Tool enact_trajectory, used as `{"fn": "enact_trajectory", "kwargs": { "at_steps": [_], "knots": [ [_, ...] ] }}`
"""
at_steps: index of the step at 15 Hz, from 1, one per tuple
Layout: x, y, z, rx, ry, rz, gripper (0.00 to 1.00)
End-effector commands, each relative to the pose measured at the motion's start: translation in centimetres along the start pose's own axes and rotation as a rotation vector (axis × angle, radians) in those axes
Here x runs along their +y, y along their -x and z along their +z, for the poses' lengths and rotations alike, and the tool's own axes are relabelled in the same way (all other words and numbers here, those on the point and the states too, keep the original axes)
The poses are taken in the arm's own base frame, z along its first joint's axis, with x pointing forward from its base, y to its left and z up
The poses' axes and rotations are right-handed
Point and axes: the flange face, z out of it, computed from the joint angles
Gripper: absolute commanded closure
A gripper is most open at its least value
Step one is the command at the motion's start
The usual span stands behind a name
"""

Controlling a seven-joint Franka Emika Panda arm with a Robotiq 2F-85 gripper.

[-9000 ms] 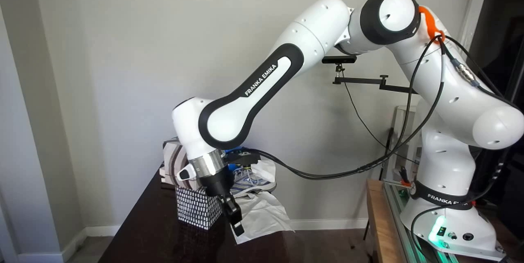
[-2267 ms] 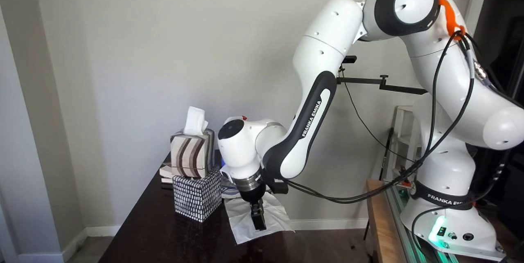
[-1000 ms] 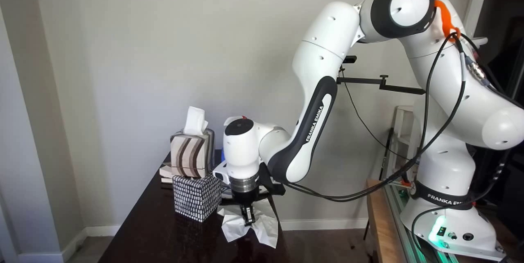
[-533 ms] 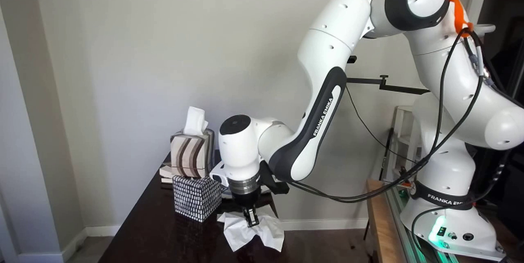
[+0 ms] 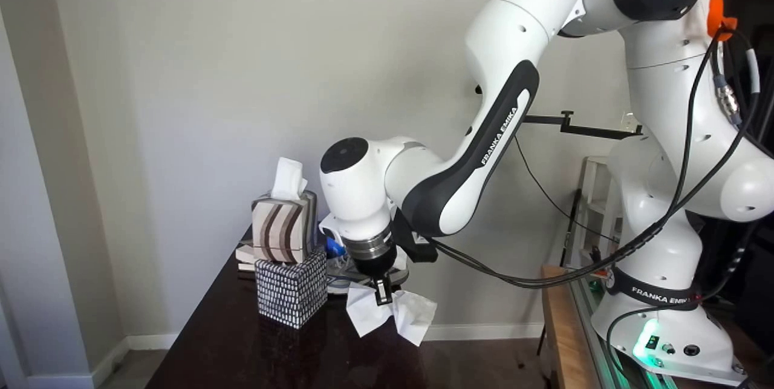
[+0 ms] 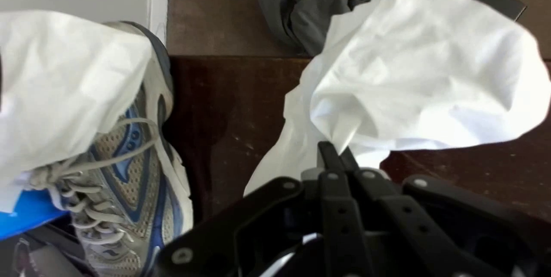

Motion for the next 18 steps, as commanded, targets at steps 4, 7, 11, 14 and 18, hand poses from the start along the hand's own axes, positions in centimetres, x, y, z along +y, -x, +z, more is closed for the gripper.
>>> {"fn": "enact_trajectory", "kwargs": {
  "at_steps": [4,7,11,14,18],
  "knots": [
    [3.0,4.0,-2.1,-0.055,0.102,0.196,1.0],
    [4.8,5.5,-2.6,-0.068,0.136,0.29,1.0],
    [6.4,7.4,-3.6,-0.093,0.179,0.404,1.0],
    [7.2,8.8,-4.8,-0.102,0.228,0.488,1.0],
    [7.8,8.2,-5.0,-0.111,0.22,0.498,1.0]
  ]
}}
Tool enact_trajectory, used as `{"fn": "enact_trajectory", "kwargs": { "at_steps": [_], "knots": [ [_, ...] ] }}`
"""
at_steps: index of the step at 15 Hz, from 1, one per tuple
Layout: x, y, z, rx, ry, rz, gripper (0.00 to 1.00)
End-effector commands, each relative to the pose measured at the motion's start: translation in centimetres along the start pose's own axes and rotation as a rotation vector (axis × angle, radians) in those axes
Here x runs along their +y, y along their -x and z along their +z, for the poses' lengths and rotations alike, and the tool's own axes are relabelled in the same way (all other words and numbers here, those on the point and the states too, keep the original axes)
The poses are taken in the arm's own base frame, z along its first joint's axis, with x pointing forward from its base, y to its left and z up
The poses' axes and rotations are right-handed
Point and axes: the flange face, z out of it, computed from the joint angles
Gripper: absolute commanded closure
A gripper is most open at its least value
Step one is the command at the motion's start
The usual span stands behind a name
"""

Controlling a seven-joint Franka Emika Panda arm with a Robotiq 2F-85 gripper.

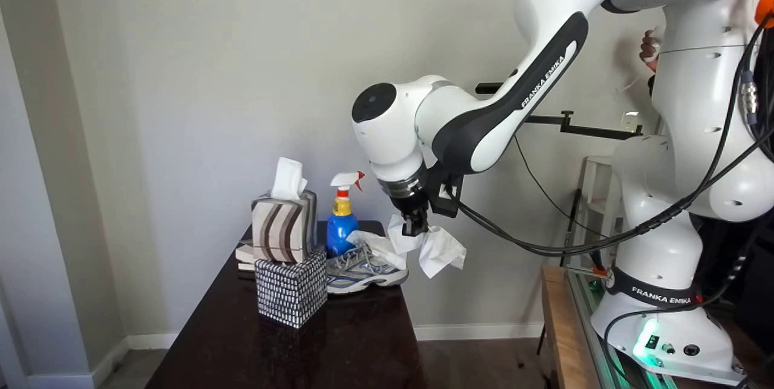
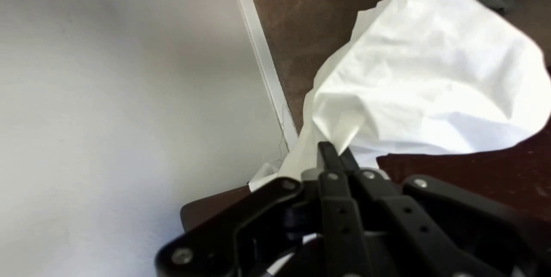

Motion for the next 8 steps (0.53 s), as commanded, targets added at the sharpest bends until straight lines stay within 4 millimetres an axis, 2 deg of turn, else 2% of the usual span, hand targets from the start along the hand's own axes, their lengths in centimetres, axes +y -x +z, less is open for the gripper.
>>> {"fn": "enact_trajectory", "kwargs": {
  "at_steps": [1,8],
  "knots": [
    [0.26,-0.04,-0.1,0.001,-0.001,0.005,0.99],
    [-0.01,0.01,-0.02,-0.001,0.0,-0.001,0.99]
  ]
}}
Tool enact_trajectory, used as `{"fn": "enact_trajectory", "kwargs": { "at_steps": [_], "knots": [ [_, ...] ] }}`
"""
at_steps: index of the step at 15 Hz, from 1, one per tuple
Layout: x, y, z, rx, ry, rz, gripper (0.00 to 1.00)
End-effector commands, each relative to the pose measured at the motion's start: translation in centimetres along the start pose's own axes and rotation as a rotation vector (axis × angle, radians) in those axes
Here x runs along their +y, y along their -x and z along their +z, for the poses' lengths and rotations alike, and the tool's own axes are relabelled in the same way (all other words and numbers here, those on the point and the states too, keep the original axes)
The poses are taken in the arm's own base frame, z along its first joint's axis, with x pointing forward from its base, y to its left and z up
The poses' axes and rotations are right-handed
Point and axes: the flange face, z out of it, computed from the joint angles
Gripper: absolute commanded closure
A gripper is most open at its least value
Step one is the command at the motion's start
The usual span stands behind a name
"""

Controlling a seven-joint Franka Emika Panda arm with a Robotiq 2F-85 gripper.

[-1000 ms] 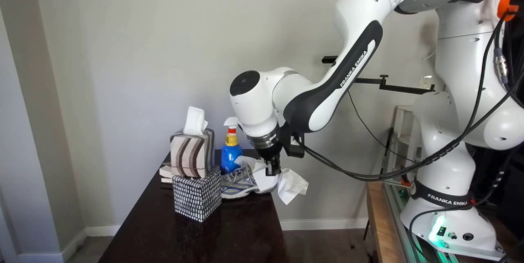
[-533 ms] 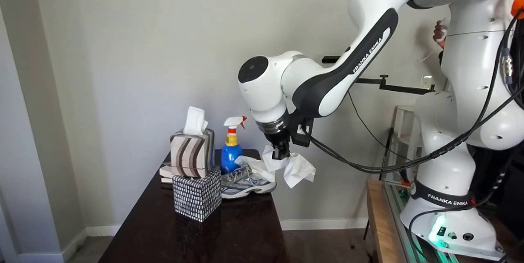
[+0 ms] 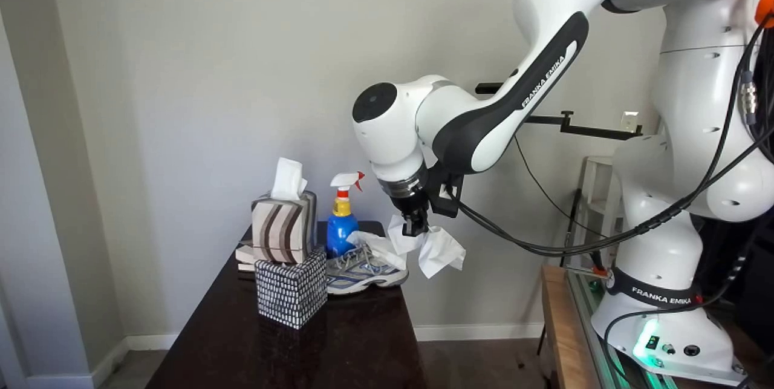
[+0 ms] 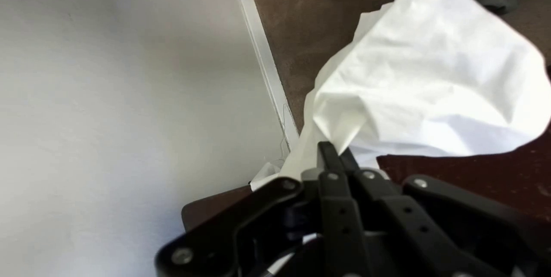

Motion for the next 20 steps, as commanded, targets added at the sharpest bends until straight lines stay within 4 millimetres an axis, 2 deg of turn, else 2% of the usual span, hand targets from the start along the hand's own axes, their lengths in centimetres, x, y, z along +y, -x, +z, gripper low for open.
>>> {"fn": "enact_trajectory", "kwargs": {
  "at_steps": [1,11,20],
  "knots": [
    [0.0,0.0,0.0,-0.001,0.0,0.0,1.0],
    [4.7,-2.6,2.9,0.037,-0.124,0.162,1.0],
    [7.2,-3.7,7.3,0.056,-0.194,0.292,1.0]
  ]
}}
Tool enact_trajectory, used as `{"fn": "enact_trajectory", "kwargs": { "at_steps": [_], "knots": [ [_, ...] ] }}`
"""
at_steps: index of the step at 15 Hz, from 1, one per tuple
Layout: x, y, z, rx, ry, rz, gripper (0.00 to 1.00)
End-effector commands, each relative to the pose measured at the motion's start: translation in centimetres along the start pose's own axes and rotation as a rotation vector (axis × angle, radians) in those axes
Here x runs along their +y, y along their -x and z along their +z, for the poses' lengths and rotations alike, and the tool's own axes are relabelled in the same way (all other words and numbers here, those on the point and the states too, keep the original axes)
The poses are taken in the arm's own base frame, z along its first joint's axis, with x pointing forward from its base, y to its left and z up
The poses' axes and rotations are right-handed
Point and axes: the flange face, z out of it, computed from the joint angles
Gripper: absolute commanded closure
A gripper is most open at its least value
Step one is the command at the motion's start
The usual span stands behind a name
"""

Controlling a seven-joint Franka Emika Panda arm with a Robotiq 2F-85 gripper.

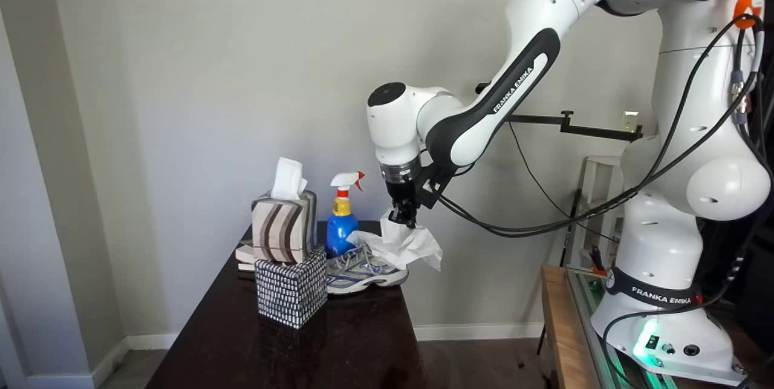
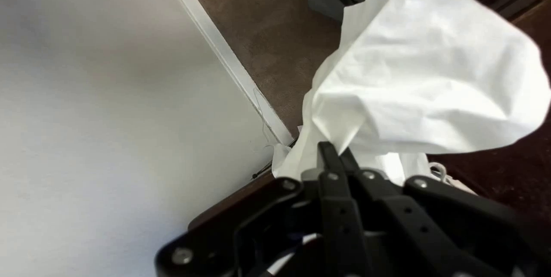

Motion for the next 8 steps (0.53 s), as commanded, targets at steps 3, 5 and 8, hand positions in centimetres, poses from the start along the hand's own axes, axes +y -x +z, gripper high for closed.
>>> {"fn": "enact_trajectory", "kwargs": {
  "at_steps": [3,5,8],
  "knots": [
    [1.8,-0.5,2.0,0.042,-0.023,0.113,1.0],
    [2.1,-1.0,2.4,0.068,-0.03,0.147,1.0],
    [1.8,-1.9,2.8,0.097,-0.041,0.176,1.0]
  ]
}}
